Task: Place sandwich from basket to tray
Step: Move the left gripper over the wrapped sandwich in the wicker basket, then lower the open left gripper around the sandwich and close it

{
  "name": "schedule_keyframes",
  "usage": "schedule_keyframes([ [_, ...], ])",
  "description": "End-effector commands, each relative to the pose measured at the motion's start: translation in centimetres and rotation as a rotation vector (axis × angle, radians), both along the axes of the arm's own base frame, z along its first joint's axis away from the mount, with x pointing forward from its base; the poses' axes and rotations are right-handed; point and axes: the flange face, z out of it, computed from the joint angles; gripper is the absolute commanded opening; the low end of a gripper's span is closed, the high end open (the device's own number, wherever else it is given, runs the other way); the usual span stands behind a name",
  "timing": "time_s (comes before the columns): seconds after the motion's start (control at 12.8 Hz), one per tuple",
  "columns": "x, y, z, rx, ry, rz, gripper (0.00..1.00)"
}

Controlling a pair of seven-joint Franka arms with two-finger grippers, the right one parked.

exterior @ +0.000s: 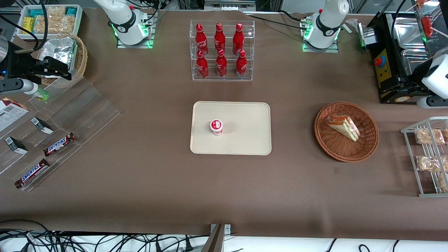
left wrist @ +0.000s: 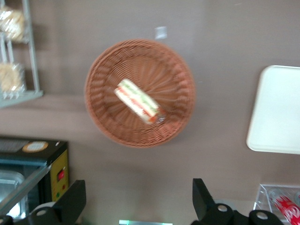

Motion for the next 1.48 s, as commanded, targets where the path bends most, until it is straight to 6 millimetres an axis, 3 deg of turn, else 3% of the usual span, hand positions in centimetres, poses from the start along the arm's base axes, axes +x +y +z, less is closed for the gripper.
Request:
schedule_keyframes([
  [0.0,-0.2,0.0,-3.1,0.063,0.032,0.14,1.0],
  [0.31,-0.8,0.7,-9.0,0.105,0.021,0.385,1.0],
  [0.94,-2.2,0.4,-19.4,0.113,-0.158,0.658,1.0],
  [1.4,-2.6,-0.1,-24.2,0.102,-0.212,0.727,1.0],
])
